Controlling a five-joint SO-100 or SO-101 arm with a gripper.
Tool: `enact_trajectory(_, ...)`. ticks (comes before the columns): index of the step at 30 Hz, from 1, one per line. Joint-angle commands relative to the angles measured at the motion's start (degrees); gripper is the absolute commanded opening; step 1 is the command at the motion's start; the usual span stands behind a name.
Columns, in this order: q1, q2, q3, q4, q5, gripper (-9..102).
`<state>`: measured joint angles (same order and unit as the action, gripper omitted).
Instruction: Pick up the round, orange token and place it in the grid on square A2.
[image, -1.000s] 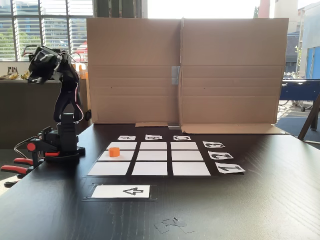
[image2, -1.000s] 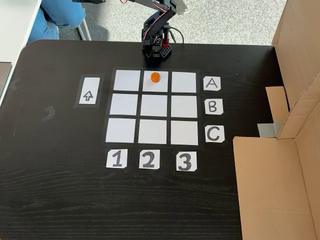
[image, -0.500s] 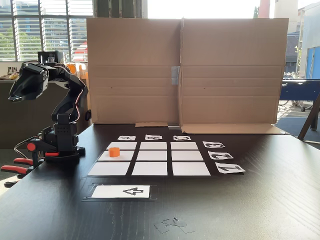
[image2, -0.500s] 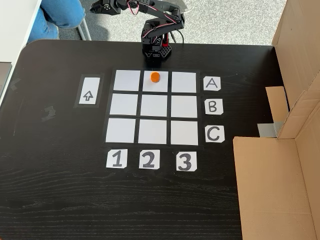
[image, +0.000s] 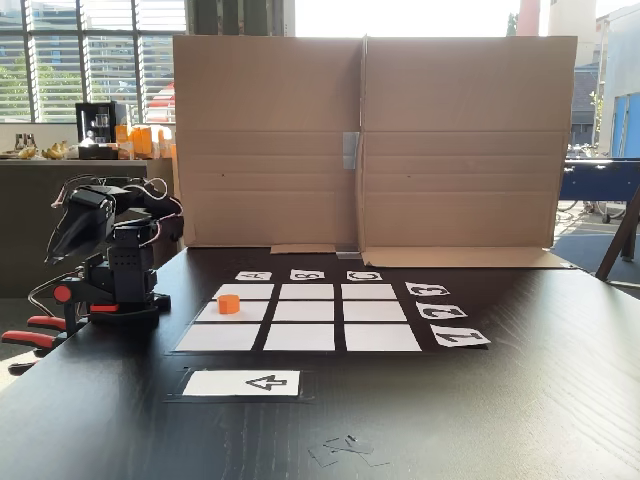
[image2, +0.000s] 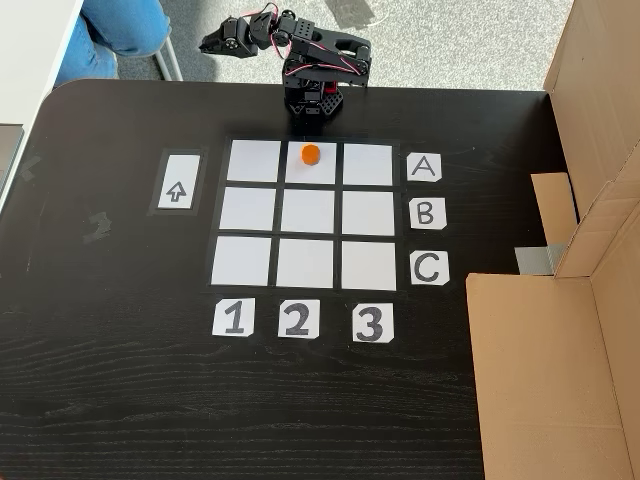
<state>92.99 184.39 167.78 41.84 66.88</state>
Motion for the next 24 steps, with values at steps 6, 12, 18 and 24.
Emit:
enact_trajectory(6, 0.97, 6.15, 6.94, -0.70, 0.35, 0)
enact_trajectory(12, 1.05, 6.15, 7.12, 0.18, 0.35, 0)
enact_trajectory(18, 1.05, 6.15, 7.29, 0.00, 0.09, 0)
enact_trajectory(24, 0.70, 6.15, 7.29, 0.00, -0.18, 0)
